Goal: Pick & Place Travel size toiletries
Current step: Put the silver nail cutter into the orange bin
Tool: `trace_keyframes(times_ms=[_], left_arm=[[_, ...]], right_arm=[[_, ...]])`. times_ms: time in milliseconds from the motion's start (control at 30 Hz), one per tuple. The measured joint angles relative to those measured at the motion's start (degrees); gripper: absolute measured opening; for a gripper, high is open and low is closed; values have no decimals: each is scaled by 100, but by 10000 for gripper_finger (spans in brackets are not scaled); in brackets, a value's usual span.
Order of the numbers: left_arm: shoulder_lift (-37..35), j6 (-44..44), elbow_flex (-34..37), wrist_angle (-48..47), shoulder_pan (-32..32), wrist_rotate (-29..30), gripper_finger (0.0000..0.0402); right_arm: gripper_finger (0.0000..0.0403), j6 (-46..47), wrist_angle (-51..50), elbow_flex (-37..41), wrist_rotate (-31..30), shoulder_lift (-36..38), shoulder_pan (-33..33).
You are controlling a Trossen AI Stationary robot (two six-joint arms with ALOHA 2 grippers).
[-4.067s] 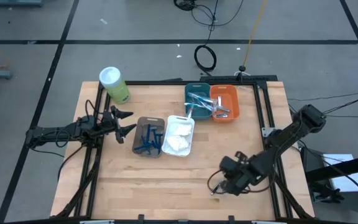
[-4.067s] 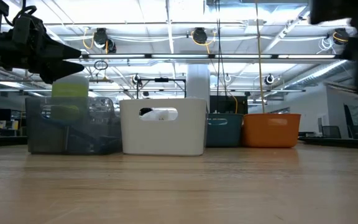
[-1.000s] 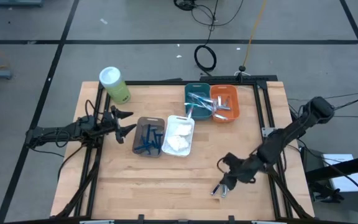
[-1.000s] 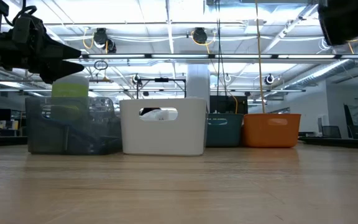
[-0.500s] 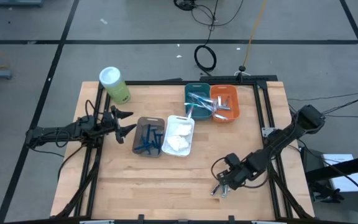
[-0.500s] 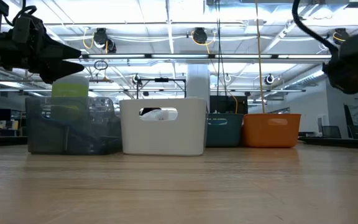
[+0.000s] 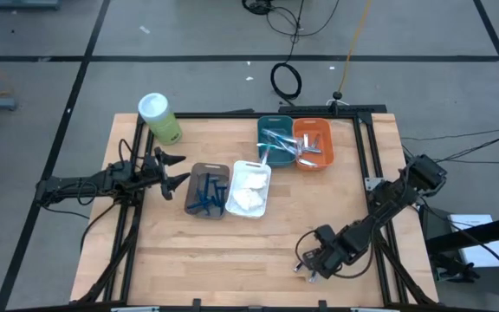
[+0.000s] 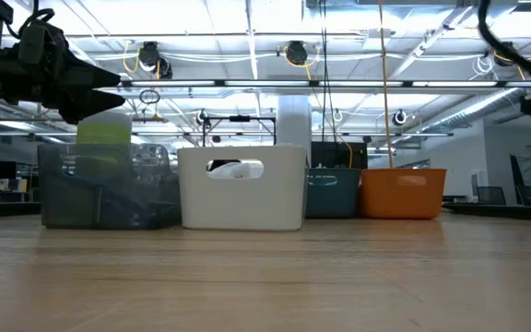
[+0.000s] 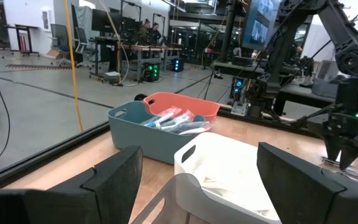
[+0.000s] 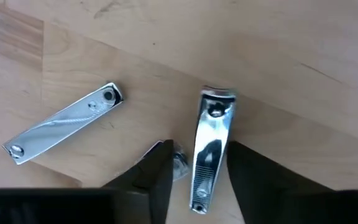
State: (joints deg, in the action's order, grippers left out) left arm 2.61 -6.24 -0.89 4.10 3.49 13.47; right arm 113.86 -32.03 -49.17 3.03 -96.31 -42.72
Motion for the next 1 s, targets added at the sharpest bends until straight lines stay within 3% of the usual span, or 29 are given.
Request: trace_keyframes(times_ms=[167,367,700,833,1000], left_arm=[[0,0,0,-1,1,-2,306],[0,0,0,-1,2,1,306],[0,0,0,2,2,-2,306],[0,0,0,0,-1,-2,306],[0,0,0,2,1,-2,306]], right_arm=[[104,14,-105,4,-709,1,-103],[40,-111,-382,9,-2074,-12,-86],[50,-526,-264,343,-4557,-39,241],[44,-943,281,575,-5074,-31,506],[42,-2038,1231,812,-5110,117,975]])
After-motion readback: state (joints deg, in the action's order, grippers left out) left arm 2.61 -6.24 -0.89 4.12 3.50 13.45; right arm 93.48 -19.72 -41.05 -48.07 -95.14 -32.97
